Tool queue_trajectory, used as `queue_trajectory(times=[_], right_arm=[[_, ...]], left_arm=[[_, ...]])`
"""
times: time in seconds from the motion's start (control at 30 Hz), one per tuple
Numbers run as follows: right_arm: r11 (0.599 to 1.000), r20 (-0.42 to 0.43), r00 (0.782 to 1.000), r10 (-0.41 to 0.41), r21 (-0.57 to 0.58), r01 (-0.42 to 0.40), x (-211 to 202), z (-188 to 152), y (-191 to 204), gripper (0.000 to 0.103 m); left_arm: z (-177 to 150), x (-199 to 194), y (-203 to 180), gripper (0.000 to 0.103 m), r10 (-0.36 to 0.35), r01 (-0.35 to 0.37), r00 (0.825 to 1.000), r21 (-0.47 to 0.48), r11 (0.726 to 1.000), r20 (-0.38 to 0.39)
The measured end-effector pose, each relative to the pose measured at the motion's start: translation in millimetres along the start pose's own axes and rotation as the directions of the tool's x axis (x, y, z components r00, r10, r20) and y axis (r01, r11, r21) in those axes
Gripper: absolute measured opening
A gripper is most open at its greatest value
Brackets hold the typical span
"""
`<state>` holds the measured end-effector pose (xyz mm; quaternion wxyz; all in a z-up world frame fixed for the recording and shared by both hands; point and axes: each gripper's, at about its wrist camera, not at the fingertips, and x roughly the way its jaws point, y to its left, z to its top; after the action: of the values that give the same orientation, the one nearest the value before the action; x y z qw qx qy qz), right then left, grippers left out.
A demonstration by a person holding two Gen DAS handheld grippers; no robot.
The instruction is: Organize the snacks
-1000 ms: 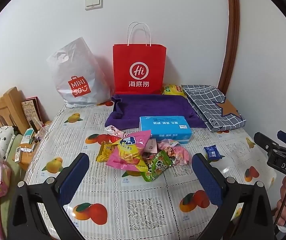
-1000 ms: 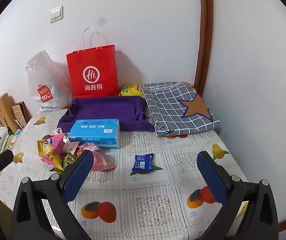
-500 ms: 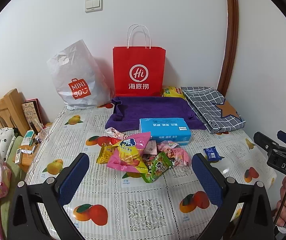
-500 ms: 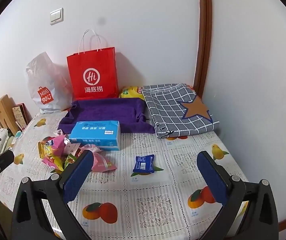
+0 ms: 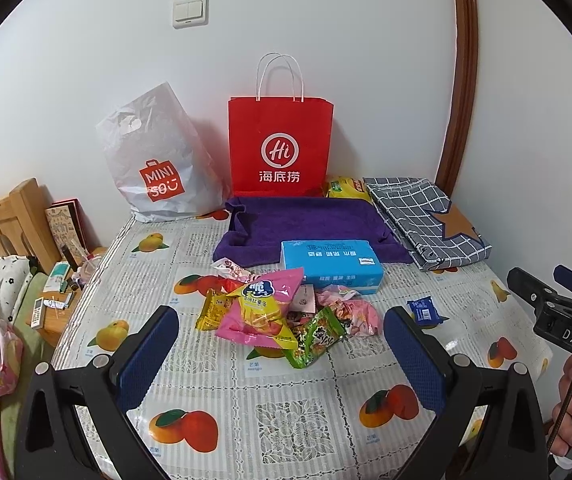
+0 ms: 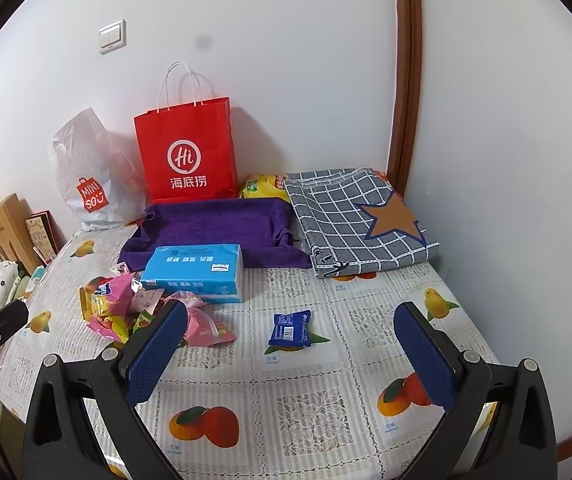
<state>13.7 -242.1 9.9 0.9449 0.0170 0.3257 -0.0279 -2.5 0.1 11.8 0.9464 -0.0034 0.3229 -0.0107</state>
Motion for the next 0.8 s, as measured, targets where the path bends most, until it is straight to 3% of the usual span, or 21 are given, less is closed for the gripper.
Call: queue_trajectory(times=[0.8], right_arm=[[1.000, -0.002, 1.000, 0.002, 0.000, -0.002, -1.6, -0.6, 1.9, 0.102]], left_arm=[[1.8, -5.9, -2.0, 0.103, 0.005, -0.005, 1.000, 0.004, 1.000, 0.025]])
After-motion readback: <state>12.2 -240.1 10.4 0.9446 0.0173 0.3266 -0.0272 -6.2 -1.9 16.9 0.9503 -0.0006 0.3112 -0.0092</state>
